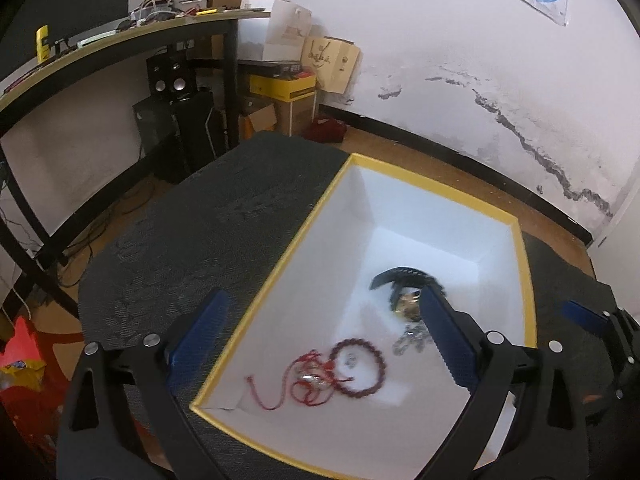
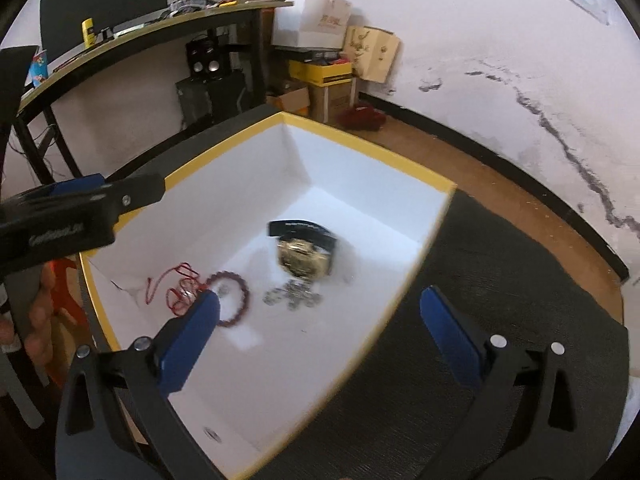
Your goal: Organize jewelry
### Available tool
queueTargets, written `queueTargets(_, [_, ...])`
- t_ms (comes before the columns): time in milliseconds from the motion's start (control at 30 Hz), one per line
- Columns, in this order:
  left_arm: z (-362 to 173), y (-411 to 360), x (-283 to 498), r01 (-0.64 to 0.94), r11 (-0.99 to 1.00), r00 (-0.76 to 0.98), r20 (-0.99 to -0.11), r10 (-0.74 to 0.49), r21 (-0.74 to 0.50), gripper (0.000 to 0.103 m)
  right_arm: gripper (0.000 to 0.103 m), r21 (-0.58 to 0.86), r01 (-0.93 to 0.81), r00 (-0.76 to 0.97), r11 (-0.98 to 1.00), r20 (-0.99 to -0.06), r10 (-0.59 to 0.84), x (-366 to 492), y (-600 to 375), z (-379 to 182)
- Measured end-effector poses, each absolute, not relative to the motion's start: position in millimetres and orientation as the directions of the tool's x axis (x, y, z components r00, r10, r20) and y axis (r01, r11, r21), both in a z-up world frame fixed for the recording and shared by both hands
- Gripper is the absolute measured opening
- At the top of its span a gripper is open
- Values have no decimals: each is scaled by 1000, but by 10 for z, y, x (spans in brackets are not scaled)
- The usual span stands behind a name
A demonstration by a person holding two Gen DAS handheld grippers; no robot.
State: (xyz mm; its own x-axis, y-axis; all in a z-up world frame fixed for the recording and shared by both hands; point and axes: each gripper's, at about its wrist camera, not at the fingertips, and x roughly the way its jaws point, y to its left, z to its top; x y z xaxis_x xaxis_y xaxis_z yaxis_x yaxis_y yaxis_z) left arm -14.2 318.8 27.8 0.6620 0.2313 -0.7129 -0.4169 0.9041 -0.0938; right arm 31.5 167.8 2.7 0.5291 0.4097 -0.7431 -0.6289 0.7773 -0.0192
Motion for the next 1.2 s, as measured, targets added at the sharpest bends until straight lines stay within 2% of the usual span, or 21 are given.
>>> queueTargets(100, [328, 2952, -61, -378, 921, 676, -707, 206, -93, 95, 97, -18, -585, 556, 811, -737, 384, 306, 1370, 127])
queueTargets(267, [420, 2328, 64, -262, 961, 709, -694, 128, -90, 97, 97, -6, -418, 622, 909, -731, 281, 305, 471, 224])
queueTargets(433, [444, 1584, 142, -143, 985, 725, -688, 39, -94, 97, 97, -24, -226, 654, 974, -745, 133, 253, -463, 68])
queueTargets(600, [324, 856, 158, -30, 998, 709, -705, -22, -61, 97, 97, 25, -97, 637, 995, -767, 81, 265, -1152, -104])
queueTargets(867, [13, 343, 254, 8, 1000, 672, -740, -15, -13, 97, 97, 31, -2, 630, 1000, -776, 25, 257, -1757, -330])
queueTargets(1200, [-242, 113, 490, 25, 999, 632, -774, -35, -25, 97, 97, 35, 39, 615, 999, -789, 4, 301, -1934, -488])
